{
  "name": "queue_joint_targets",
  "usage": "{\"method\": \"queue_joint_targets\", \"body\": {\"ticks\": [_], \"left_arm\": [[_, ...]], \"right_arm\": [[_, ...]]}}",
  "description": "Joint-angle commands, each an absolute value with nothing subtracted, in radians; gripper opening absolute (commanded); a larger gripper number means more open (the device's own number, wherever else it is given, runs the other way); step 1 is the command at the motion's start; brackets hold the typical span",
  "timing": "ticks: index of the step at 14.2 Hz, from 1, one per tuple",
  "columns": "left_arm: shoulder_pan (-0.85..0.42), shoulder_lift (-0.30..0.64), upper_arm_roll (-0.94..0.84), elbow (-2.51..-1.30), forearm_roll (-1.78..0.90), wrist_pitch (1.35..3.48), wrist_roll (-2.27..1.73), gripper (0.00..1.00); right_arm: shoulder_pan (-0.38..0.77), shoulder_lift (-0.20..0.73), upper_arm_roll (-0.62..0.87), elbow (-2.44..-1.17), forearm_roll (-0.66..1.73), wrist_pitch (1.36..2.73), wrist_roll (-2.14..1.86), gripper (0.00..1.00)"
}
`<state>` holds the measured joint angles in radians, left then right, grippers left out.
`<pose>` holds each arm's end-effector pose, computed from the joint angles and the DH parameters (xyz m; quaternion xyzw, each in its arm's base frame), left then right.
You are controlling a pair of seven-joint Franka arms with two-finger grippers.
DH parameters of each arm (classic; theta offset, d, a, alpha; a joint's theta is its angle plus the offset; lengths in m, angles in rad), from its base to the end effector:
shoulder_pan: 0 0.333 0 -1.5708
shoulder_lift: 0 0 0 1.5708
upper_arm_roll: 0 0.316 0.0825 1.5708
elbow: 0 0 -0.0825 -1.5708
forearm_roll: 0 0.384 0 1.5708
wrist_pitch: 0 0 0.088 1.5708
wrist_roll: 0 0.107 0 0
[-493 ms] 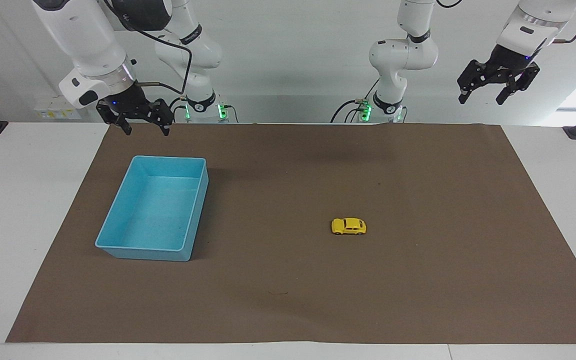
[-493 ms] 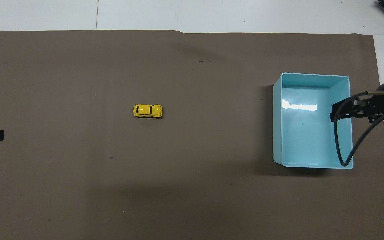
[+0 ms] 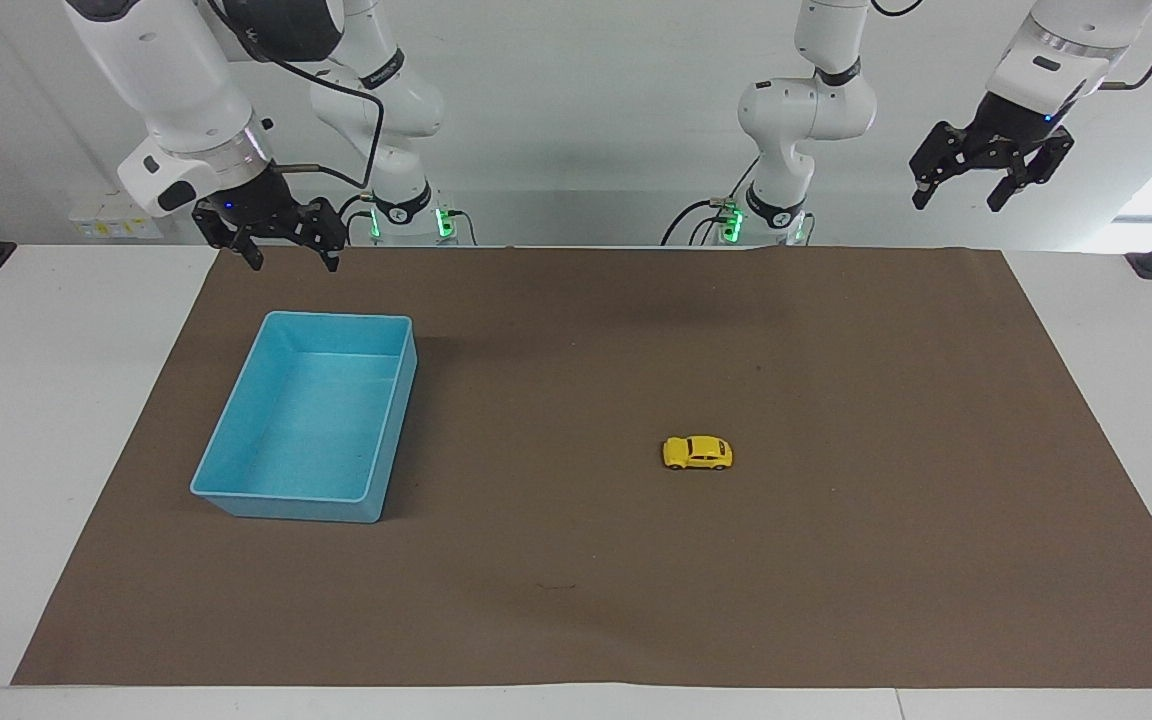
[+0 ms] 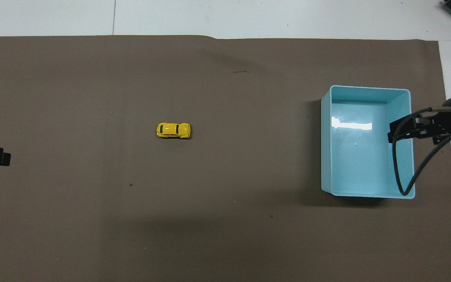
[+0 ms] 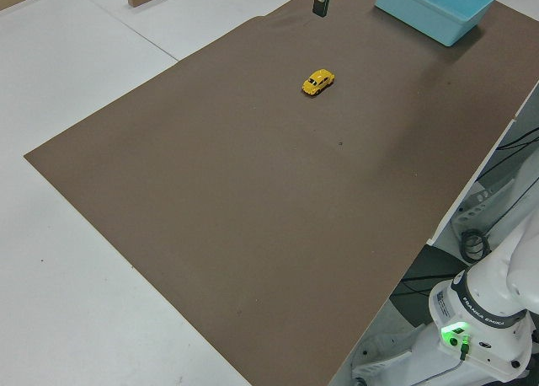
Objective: Wind up and store yellow beetle car
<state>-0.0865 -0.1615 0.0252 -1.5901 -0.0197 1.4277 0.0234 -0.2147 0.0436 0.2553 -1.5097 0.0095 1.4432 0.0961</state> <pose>0.4860 -0.0309 0.6872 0.9990 -0.0439 -0.0007 0.0118 0.5536 0.0203 0.6191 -0.9981 0.0272 0.0549 0.0065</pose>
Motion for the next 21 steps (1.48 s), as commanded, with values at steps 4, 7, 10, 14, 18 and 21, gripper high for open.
{"method": "queue_joint_targets", "body": {"ticks": [4,7,10,14,18,21], "left_arm": [[-0.097,-0.181,0.015,-1.606,-0.032,1.442,0.025,1.00],[-0.097,-0.184,0.006,-1.612,-0.034,1.439,0.026,1.00],[-0.095,-0.181,0.006,-1.614,-0.034,1.447,0.025,1.00],[-0.092,-0.178,0.009,-1.614,-0.034,1.460,0.020,1.00],[-0.086,-0.176,0.011,-1.614,-0.034,1.480,0.017,1.00],[-0.084,-0.176,0.009,-1.614,-0.034,1.486,-0.043,1.00]], "right_arm": [[-0.222,0.032,0.258,-1.513,0.026,1.436,0.072,1.00],[-0.222,0.032,0.256,-1.513,0.026,1.436,0.072,1.00],[-0.222,0.032,0.258,-1.513,0.026,1.436,0.072,1.00],[-0.222,0.032,0.256,-1.513,0.026,1.436,0.072,1.00],[-0.222,0.032,0.258,-1.513,0.026,1.436,0.072,1.00],[-0.222,0.032,0.256,-1.513,0.026,1.436,0.072,1.00]]}}
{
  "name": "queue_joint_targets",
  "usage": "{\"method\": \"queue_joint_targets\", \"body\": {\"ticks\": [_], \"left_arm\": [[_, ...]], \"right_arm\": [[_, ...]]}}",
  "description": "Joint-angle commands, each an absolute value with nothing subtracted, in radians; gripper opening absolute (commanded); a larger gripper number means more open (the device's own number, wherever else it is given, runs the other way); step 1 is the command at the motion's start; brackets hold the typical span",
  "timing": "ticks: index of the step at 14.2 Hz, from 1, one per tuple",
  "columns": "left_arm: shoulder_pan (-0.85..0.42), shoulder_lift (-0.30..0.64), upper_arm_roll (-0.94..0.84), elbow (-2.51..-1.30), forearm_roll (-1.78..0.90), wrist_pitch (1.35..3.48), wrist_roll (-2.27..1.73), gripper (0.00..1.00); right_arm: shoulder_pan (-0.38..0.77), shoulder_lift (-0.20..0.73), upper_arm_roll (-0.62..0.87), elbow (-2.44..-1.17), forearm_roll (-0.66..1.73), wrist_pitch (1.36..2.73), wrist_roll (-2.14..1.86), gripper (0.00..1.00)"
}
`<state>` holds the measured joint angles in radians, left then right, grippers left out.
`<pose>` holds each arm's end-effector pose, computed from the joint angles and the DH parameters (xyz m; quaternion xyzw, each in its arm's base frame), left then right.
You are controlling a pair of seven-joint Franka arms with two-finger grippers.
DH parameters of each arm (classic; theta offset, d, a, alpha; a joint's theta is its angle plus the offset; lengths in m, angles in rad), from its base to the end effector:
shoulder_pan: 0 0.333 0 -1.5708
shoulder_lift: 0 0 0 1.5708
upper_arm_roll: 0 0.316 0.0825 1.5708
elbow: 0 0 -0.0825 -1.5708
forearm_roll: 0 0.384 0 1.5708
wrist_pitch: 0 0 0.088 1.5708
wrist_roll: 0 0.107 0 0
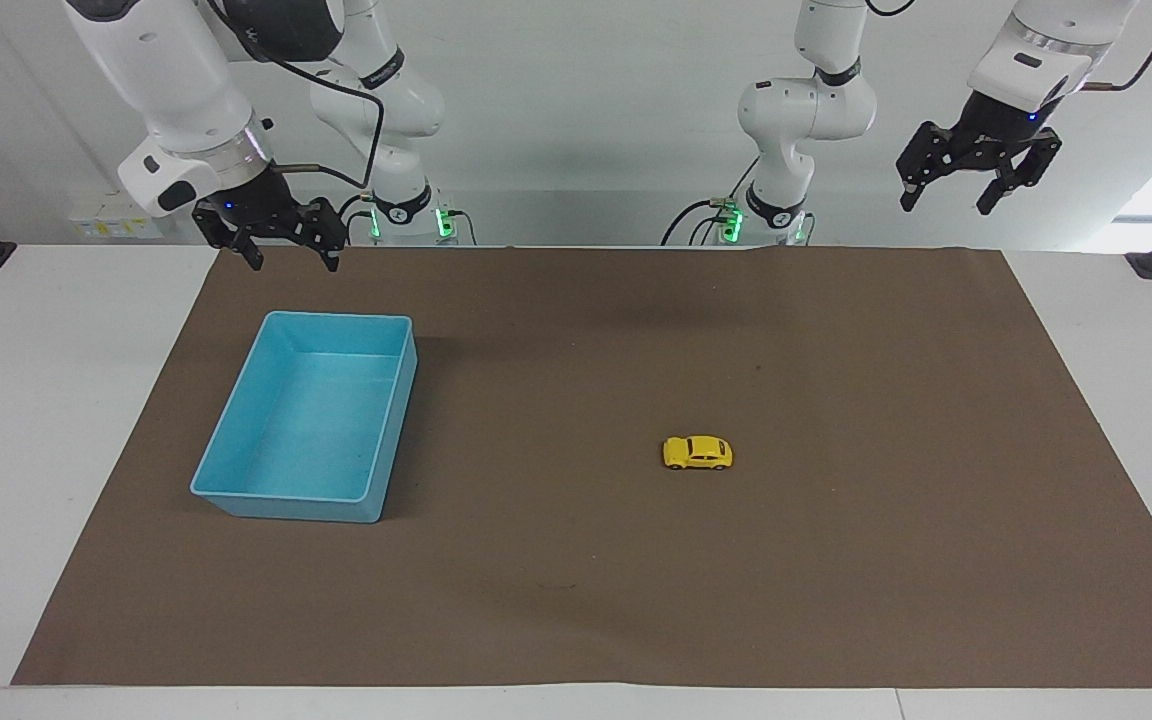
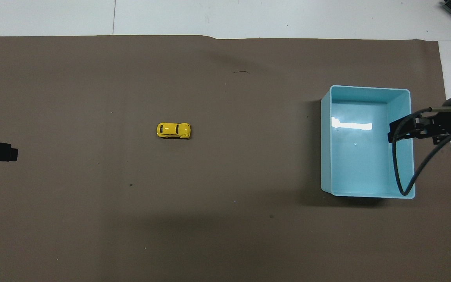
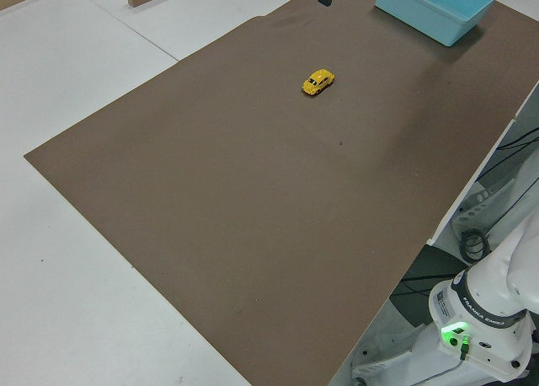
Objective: Wind up and store yellow beetle car
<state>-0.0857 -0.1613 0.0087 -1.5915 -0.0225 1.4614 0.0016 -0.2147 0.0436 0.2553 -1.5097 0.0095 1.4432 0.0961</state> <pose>0.4890 -0.0399 0.6895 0.9990 -0.0407 0.0151 0.0124 0.5536 0.0203 0.6191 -0.9981 0.0272 0.0549 0.0065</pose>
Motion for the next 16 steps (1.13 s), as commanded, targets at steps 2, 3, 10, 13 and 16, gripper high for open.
{"method": "queue_joint_targets", "body": {"ticks": [2,3,10,13,16], "left_arm": [[-0.095,-0.178,0.008,-1.615,-0.034,1.480,-0.086,1.00],[-0.095,-0.178,0.006,-1.615,-0.034,1.480,-0.087,1.00],[-0.094,-0.170,0.009,-1.615,-0.034,1.480,-0.216,1.00],[-0.094,-0.172,0.009,-1.615,-0.034,1.476,-0.258,1.00],[-0.092,-0.172,0.009,-1.617,-0.034,1.471,-0.258,1.00]], "right_arm": [[-0.222,0.032,0.258,-1.513,0.026,1.436,0.072,1.00],[-0.222,0.032,0.256,-1.513,0.026,1.436,0.072,1.00],[-0.222,0.032,0.258,-1.513,0.026,1.436,0.072,1.00],[-0.222,0.032,0.258,-1.513,0.026,1.436,0.072,1.00],[-0.222,0.032,0.256,-1.513,0.026,1.436,0.072,1.00]]}}
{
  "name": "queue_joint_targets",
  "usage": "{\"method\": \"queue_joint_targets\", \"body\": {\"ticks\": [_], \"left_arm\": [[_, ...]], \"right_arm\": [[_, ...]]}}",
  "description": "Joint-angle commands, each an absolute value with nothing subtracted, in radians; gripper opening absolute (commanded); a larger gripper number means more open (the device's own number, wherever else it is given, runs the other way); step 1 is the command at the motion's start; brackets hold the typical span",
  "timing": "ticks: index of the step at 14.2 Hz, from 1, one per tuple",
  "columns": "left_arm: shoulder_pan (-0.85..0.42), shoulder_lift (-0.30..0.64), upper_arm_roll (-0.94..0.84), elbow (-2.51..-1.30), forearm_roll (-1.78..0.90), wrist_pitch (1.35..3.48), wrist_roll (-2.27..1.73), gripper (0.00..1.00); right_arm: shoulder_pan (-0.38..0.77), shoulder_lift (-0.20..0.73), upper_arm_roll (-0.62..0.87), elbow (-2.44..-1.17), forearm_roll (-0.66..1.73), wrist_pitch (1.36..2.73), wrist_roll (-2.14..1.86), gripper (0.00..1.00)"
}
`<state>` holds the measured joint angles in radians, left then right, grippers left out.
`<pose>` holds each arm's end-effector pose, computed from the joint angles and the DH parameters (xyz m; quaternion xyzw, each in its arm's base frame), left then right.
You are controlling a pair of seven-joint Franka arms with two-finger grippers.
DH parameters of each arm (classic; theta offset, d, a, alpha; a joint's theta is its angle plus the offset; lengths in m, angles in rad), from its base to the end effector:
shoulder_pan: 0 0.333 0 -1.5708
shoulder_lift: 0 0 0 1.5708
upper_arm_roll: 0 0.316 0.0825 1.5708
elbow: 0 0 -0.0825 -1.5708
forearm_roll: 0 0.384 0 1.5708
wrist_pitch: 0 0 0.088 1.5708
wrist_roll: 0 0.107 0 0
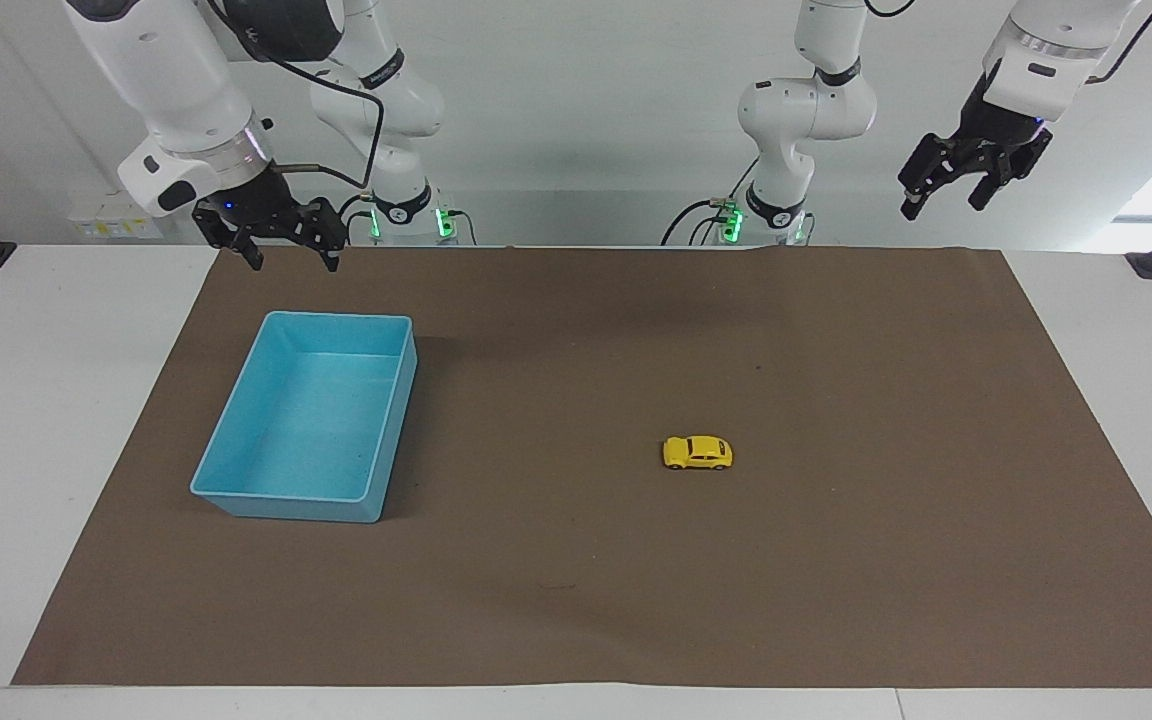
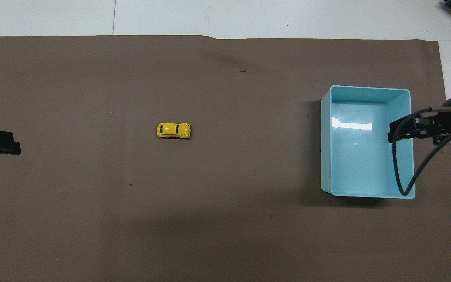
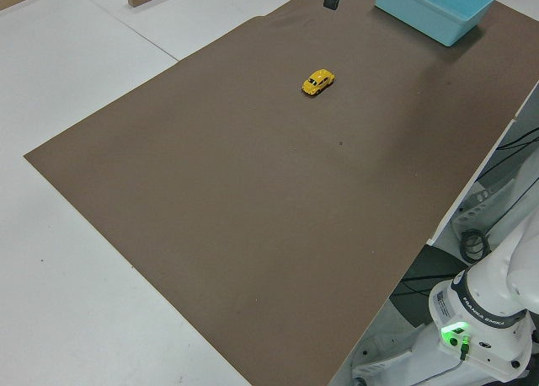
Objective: Wind up and store yellow beetle car
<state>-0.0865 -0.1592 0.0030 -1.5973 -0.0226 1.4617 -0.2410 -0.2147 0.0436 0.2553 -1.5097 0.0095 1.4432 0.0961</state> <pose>0.4896 -0.0435 0.6858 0.9969 0.0773 0.0098 0.0132 0.5536 0.0203 0.6191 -0.9981 0.0272 0.0549 0.0065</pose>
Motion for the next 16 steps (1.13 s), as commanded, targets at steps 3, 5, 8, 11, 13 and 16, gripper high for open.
{"method": "queue_joint_targets", "body": {"ticks": [3,5,8,11,13,16], "left_arm": [[-0.095,-0.172,0.008,-1.618,-0.034,1.471,-0.259,1.00],[-0.097,-0.172,0.005,-1.623,-0.034,1.456,-0.265,1.00],[-0.136,-0.172,0.002,-1.643,-0.034,1.456,-0.351,1.00],[-0.129,-0.172,0.002,-1.651,-0.034,1.466,-0.385,1.00],[-0.126,-0.172,0.002,-1.651,-0.034,1.466,-0.387,1.00],[-0.123,-0.170,0.003,-1.651,-0.037,1.468,-0.388,1.00]], "right_arm": [[-0.222,0.032,0.258,-1.513,0.026,1.436,0.072,1.00],[-0.222,0.032,0.258,-1.513,0.026,1.436,0.072,1.00],[-0.222,0.032,0.258,-1.513,0.026,1.436,0.072,1.00],[-0.222,0.032,0.258,-1.513,0.026,1.436,0.072,1.00],[-0.222,0.032,0.256,-1.513,0.026,1.436,0.072,1.00],[-0.222,0.032,0.258,-1.513,0.026,1.436,0.072,1.00]]}}
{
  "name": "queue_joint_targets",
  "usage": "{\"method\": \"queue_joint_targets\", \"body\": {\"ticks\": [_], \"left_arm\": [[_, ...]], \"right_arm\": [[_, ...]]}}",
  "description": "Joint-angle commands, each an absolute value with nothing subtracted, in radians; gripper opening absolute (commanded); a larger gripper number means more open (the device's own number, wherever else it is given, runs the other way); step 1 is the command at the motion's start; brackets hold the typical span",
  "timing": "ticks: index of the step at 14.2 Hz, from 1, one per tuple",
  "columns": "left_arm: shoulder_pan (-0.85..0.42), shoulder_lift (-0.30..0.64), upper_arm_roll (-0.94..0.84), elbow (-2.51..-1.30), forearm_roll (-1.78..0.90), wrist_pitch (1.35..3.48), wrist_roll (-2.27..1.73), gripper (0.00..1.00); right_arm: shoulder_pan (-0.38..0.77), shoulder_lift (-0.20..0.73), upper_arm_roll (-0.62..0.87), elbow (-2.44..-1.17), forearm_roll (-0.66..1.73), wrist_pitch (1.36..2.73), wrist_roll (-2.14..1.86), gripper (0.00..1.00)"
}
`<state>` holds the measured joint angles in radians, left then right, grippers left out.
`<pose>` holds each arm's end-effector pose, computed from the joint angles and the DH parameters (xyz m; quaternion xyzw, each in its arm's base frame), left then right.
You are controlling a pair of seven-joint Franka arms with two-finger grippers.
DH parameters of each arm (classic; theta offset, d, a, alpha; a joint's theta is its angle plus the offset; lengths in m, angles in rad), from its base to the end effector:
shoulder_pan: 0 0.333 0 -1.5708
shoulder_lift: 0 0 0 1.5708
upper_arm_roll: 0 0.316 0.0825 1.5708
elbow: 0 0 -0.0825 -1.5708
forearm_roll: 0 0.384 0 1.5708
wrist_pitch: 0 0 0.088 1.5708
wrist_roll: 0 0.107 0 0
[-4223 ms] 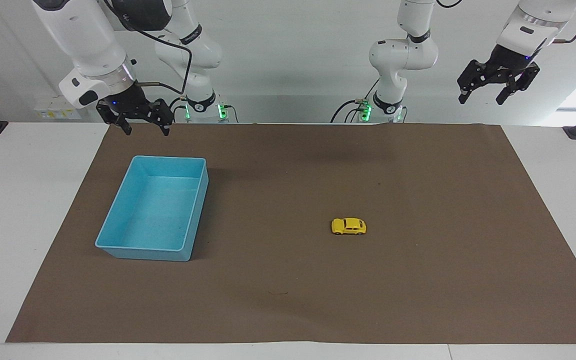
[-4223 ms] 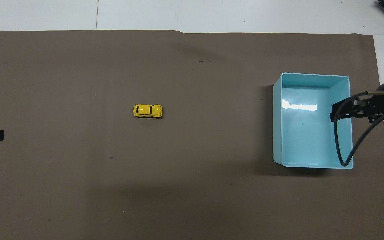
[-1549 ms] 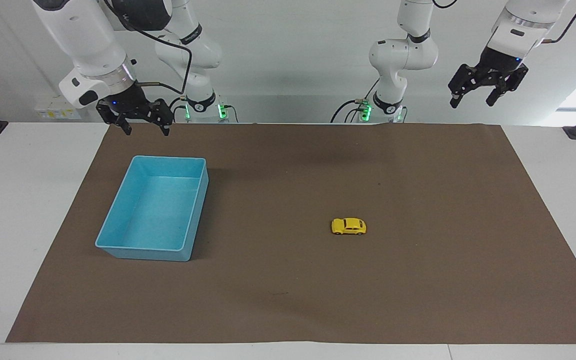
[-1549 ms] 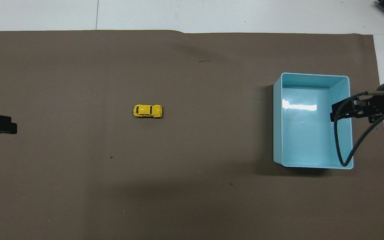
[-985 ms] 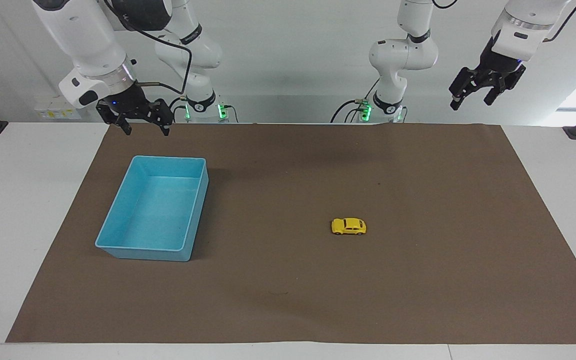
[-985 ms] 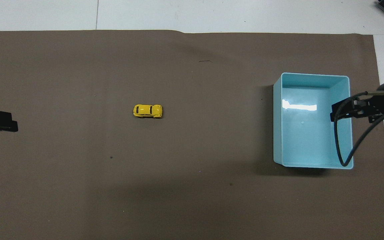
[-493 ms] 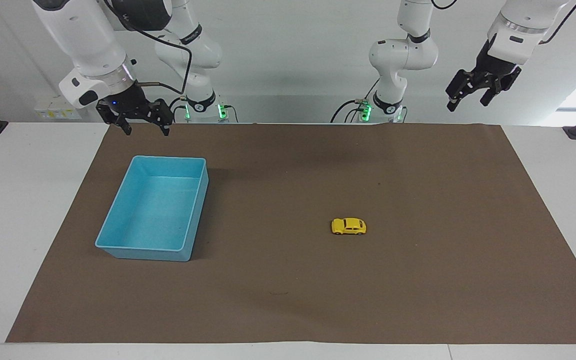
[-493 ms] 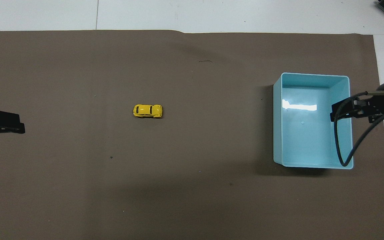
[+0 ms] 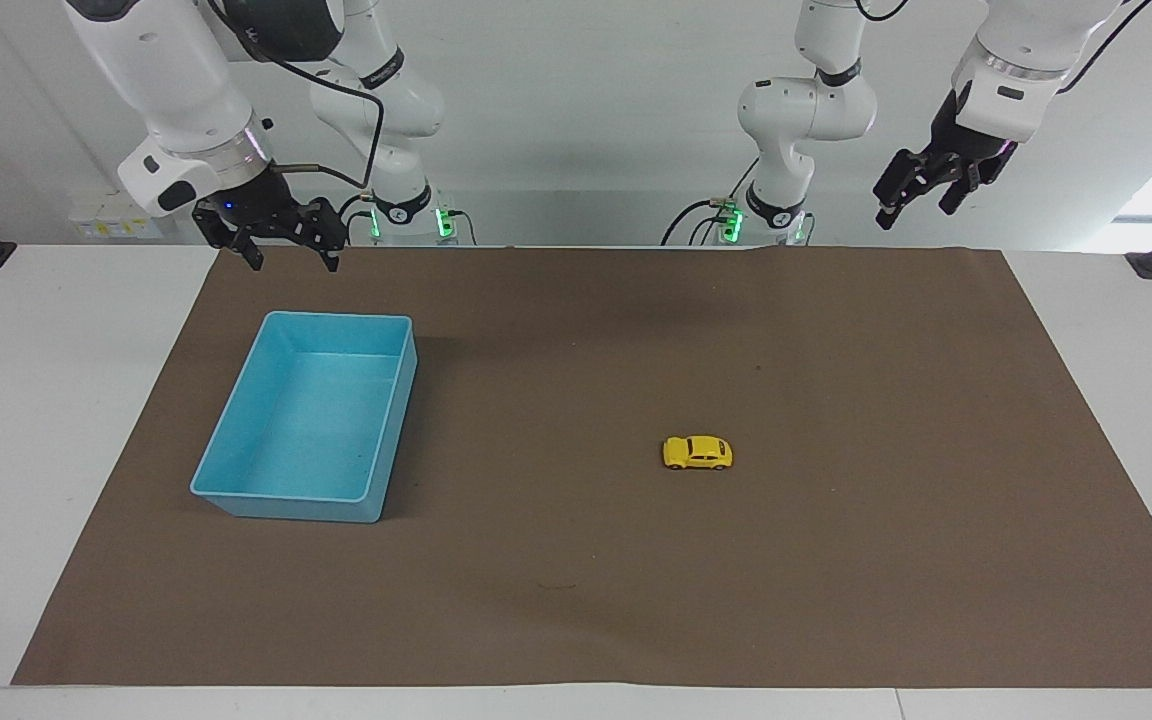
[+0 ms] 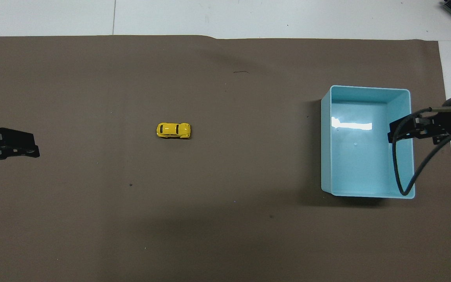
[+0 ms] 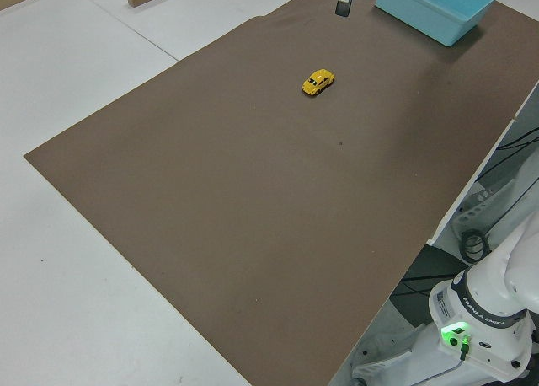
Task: Wind up and store yellow beetle car
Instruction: 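Move the left gripper over to the yellow toy car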
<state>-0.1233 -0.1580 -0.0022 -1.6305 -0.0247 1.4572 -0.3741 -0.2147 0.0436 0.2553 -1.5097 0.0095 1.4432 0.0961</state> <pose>0.4879 -0.0646 0.6695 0.9923 0.1227 -0.0104 0.0098 0.5536 0.0203 0.6191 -0.9981 0.0272 0.0549 0.0065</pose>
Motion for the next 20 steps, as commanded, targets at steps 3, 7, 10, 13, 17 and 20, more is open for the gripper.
{"method": "queue_joint_targets", "body": {"ticks": [3,7,10,13,17,20], "left_arm": [[-0.120,-0.170,0.005,-1.655,-0.037,1.465,-0.457,1.00],[-0.140,-0.169,-0.002,-1.684,-0.038,1.468,-0.598,1.00],[-0.140,-0.167,-0.002,-1.704,-0.066,1.518,-0.768,1.00],[-0.140,-0.163,-0.002,-1.715,-0.067,1.540,-0.947,1.00],[-0.175,-0.143,-0.002,-1.732,-0.071,1.589,-1.194,1.00],[-0.236,-0.097,0.002,-1.746,-0.069,1.675,-1.438,1.00]], "right_arm": [[-0.222,0.032,0.258,-1.513,0.026,1.436,0.072,1.00],[-0.222,0.032,0.258,-1.513,0.026,1.436,0.072,1.00],[-0.222,0.032,0.258,-1.513,0.026,1.436,0.072,1.00],[-0.222,0.032,0.258,-1.513,0.026,1.436,0.072,1.00],[-0.222,0.032,0.258,-1.513,0.026,1.436,0.072,1.00],[-0.222,0.032,0.256,-1.513,0.026,1.436,0.072,1.00]]}}
